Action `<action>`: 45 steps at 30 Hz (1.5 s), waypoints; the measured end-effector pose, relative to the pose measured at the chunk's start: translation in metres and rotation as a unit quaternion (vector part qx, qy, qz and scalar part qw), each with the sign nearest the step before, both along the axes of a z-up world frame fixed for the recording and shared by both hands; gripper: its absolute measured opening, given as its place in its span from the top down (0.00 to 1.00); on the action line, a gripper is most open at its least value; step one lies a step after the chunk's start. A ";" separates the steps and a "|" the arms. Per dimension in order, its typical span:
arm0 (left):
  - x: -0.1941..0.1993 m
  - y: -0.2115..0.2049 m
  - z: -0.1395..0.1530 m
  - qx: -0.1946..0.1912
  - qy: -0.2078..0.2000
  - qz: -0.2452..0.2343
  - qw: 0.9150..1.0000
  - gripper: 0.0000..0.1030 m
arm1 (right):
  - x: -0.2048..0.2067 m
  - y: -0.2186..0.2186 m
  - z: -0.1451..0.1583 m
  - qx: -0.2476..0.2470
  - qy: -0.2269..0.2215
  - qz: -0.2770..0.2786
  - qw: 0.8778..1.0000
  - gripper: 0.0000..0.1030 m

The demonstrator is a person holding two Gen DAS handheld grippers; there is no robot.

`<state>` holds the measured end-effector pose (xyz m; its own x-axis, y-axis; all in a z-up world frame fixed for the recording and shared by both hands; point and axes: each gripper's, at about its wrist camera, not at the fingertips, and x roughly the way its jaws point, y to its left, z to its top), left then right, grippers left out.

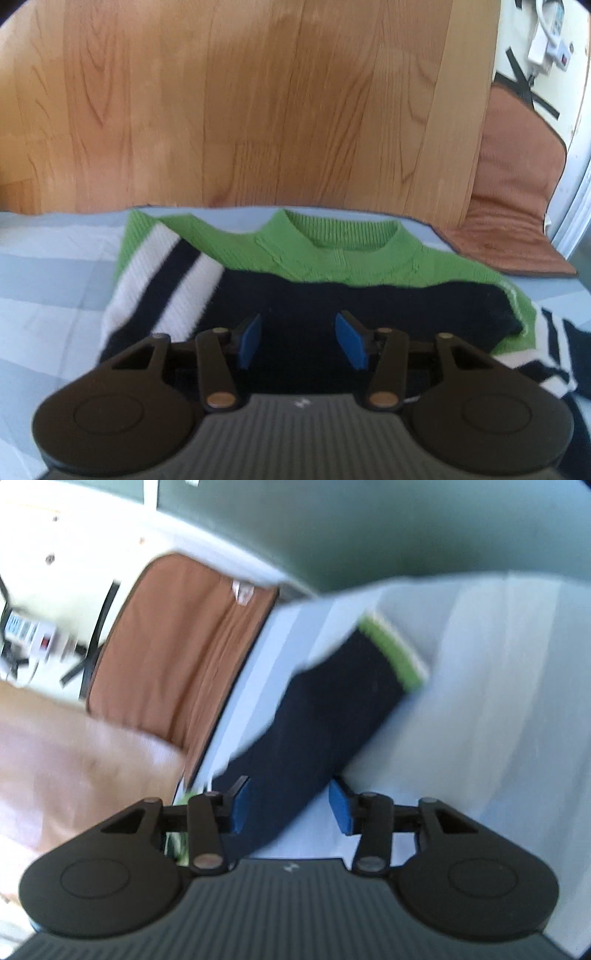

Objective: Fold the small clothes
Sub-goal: 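Lift the sleeve with the right gripper and fold it over the body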

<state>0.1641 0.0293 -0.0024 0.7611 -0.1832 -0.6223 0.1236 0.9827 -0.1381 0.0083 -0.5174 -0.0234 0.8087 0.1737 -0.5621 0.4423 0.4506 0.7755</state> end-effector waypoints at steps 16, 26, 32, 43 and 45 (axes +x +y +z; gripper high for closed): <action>-0.005 -0.017 -0.007 0.075 -0.027 0.000 0.997 0.47 | 0.140 -0.012 0.019 -0.157 -0.065 0.006 0.986 0.90; -0.010 0.016 0.022 -0.045 -0.013 0.001 0.999 0.42 | 0.156 0.063 0.109 -0.156 -0.154 0.081 0.972 0.90; -0.046 0.084 0.066 -0.152 -0.059 0.035 0.986 0.41 | 0.185 0.228 0.199 -0.245 -0.269 0.286 0.887 0.89; -0.047 0.124 0.037 -0.137 -0.004 0.054 0.989 0.31 | 0.193 0.429 0.066 -0.245 -0.131 0.603 0.748 0.66; -0.035 0.118 0.030 -0.118 0.008 0.047 0.992 0.31 | 0.193 0.378 0.074 -0.219 -0.144 0.553 0.791 0.58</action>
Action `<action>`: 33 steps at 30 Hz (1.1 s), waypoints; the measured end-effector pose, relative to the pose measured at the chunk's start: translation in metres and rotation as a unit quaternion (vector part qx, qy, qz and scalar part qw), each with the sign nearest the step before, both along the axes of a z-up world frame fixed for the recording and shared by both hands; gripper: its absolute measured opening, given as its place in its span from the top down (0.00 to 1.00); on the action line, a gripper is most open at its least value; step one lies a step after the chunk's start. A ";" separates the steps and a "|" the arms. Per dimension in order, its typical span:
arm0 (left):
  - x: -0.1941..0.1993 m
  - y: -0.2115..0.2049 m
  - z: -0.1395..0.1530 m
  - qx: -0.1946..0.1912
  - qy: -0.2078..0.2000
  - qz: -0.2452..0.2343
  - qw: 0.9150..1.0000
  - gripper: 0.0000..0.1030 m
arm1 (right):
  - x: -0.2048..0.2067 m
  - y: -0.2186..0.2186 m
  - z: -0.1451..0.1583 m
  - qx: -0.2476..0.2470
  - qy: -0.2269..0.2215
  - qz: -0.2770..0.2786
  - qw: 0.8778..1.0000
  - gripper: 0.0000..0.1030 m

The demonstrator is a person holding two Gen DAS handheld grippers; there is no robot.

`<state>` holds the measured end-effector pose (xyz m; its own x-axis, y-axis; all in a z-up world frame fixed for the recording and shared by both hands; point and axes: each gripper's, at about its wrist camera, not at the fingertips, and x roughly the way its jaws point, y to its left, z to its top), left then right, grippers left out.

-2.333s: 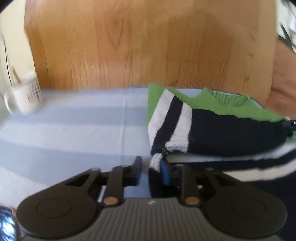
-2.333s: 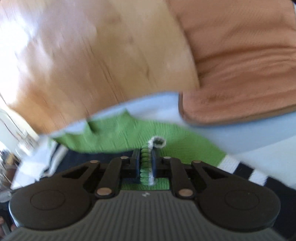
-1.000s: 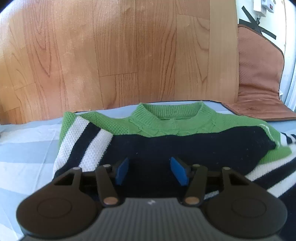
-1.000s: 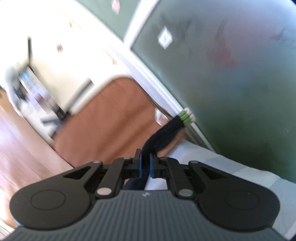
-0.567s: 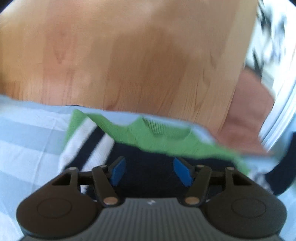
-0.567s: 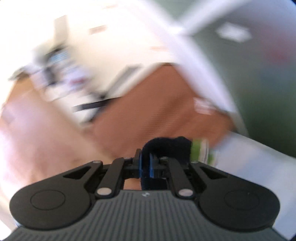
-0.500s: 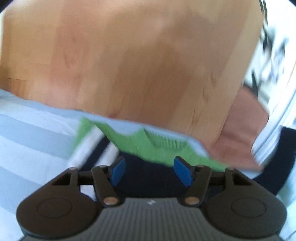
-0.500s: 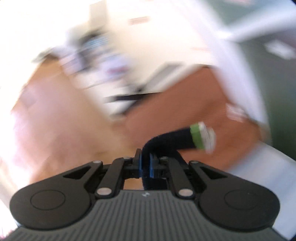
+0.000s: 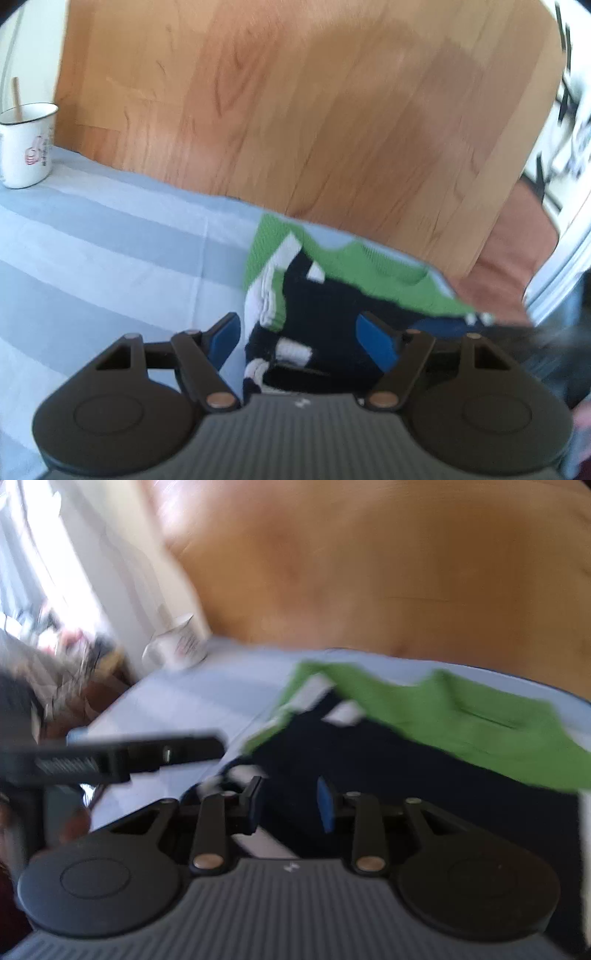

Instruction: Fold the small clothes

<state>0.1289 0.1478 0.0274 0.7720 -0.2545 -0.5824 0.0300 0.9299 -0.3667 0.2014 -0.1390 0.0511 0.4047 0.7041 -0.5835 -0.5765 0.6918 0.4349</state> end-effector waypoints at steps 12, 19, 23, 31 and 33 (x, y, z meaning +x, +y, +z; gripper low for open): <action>0.036 -0.032 -0.026 0.064 0.029 0.006 0.997 0.34 | 0.030 -0.169 -0.046 -0.009 0.052 -0.237 0.970 0.35; 0.042 -0.061 -0.036 0.151 0.010 0.020 0.988 0.28 | 0.053 -0.180 -0.033 -0.017 -0.048 -0.271 0.961 0.89; 0.041 -0.074 -0.037 0.194 -0.006 0.025 0.981 0.27 | 0.058 -0.189 -0.061 -0.011 0.014 -0.273 0.962 0.83; 0.020 -0.046 -0.025 0.134 0.007 0.046 0.990 0.24 | -0.036 -0.234 -0.036 0.076 0.059 -0.281 0.955 0.56; -0.001 -0.036 -0.017 0.130 -0.006 0.047 0.990 0.24 | -0.071 -0.234 -0.035 0.078 0.088 -0.249 0.961 0.56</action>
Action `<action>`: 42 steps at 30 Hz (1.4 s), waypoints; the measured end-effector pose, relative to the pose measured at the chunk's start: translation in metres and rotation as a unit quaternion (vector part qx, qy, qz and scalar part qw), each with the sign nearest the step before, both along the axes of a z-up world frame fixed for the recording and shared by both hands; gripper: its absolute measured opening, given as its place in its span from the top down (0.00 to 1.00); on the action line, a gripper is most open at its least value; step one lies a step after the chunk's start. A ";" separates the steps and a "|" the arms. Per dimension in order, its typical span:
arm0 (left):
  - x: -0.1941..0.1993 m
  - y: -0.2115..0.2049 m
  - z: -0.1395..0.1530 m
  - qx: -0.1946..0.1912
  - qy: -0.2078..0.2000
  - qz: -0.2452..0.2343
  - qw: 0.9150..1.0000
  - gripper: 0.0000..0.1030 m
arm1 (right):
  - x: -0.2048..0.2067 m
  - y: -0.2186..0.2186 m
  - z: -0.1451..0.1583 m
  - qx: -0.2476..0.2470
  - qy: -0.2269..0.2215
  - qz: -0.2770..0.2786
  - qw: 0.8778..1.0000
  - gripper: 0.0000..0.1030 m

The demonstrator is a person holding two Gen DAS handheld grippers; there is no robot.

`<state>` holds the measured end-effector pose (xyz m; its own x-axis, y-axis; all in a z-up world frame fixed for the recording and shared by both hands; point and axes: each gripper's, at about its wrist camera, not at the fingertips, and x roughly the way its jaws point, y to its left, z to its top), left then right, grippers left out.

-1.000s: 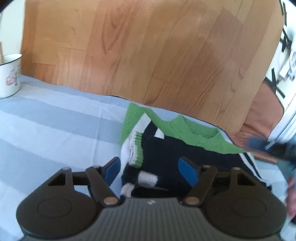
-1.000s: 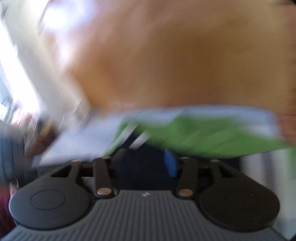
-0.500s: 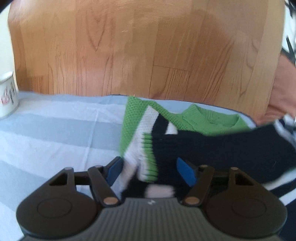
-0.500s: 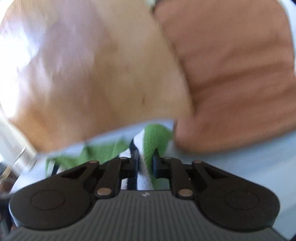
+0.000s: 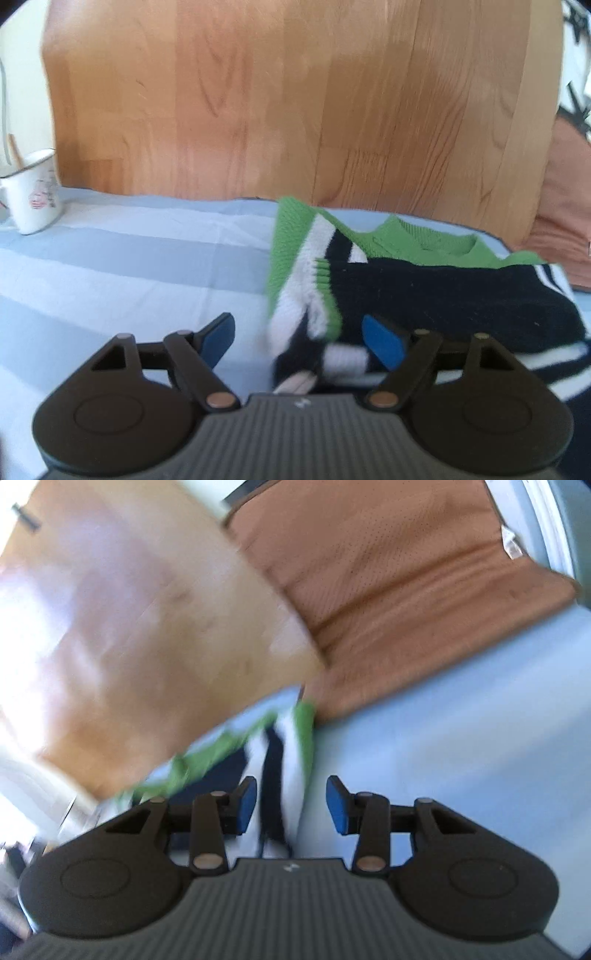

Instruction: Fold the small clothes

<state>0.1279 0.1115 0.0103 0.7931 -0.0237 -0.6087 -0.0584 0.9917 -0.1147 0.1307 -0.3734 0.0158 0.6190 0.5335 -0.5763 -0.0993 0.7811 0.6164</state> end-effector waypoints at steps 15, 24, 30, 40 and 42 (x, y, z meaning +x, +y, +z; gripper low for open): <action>-0.191 0.037 -0.003 -0.055 0.060 -0.128 0.988 0.28 | -0.190 -0.008 -0.023 0.102 0.089 0.090 0.987 0.64; -0.249 0.035 -0.015 -0.084 0.062 -0.120 0.987 0.84 | -0.198 0.007 -0.023 0.100 0.089 0.089 0.987 0.71; -0.272 0.035 -0.010 -0.056 0.051 -0.074 0.994 0.92 | -0.212 -0.001 0.001 0.074 0.053 0.105 0.990 0.88; -0.290 0.048 0.002 -0.046 0.039 -0.068 0.996 0.84 | -0.196 -0.030 0.013 -0.020 0.054 0.034 0.998 0.62; -0.288 0.058 0.012 -0.058 0.011 -0.047 0.997 0.80 | -0.193 -0.040 0.027 -0.011 0.022 0.013 1.000 0.60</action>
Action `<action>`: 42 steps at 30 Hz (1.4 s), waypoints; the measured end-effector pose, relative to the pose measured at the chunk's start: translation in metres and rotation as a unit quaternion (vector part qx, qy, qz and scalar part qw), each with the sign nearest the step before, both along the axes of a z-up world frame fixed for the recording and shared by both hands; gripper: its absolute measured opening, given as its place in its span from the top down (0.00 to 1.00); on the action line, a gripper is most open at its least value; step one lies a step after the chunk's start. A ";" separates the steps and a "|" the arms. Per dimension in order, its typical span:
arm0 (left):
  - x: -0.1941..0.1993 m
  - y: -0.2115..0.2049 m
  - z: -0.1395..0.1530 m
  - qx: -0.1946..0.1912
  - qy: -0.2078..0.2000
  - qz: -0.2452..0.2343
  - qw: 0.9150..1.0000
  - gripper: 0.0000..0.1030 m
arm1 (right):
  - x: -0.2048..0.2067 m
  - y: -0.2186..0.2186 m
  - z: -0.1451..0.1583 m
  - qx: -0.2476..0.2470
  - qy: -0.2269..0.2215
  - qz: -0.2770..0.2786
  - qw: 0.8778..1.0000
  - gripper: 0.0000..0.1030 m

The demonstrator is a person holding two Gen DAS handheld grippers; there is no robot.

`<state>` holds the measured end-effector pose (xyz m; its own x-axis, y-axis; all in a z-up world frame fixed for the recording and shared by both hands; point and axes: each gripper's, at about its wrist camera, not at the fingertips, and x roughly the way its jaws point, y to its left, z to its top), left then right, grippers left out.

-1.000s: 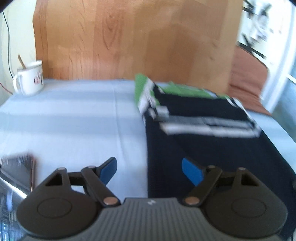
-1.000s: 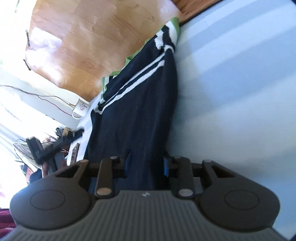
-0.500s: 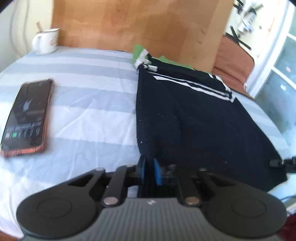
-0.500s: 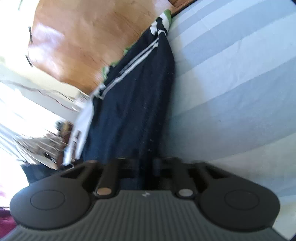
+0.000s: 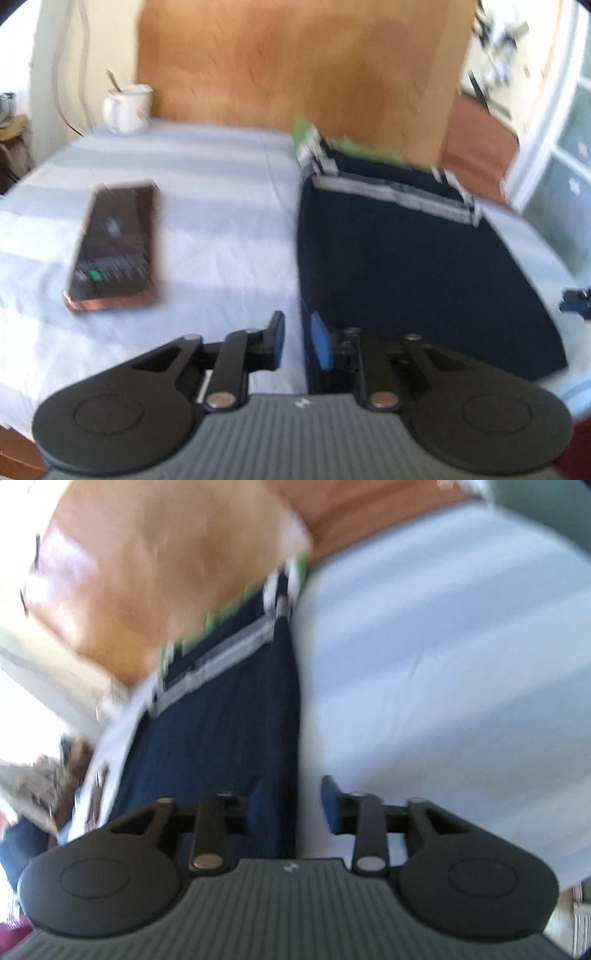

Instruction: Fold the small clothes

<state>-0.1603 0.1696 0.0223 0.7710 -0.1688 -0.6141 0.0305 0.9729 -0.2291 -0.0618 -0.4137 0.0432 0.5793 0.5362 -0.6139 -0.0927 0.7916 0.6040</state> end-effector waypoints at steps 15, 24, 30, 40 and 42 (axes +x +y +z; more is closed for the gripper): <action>0.069 -0.068 -0.020 -0.005 -0.029 -0.054 0.998 0.58 | 0.077 0.125 -0.022 0.024 -0.033 0.109 0.993 0.51; 0.062 -0.077 -0.042 0.049 -0.071 -0.065 0.994 0.54 | 0.093 0.109 -0.051 0.084 -0.045 0.091 0.991 0.51; 0.057 -0.089 -0.048 0.083 -0.095 -0.082 0.989 0.42 | 0.086 0.113 -0.052 0.092 -0.072 0.090 0.989 0.51; 0.076 -0.080 -0.015 0.029 -0.099 -0.084 0.991 0.44 | 0.087 0.110 -0.053 0.113 -0.074 0.087 0.987 0.50; 0.089 -0.083 -0.008 0.040 -0.113 -0.069 0.990 0.44 | 0.086 0.111 -0.053 0.114 -0.075 0.086 0.987 0.50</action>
<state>-0.0712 0.0870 0.0143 0.8627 -0.2405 -0.4448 0.2069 0.9705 -0.1235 0.0246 -0.3031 -0.0098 0.5428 0.7488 -0.3804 -0.3156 0.6015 0.7339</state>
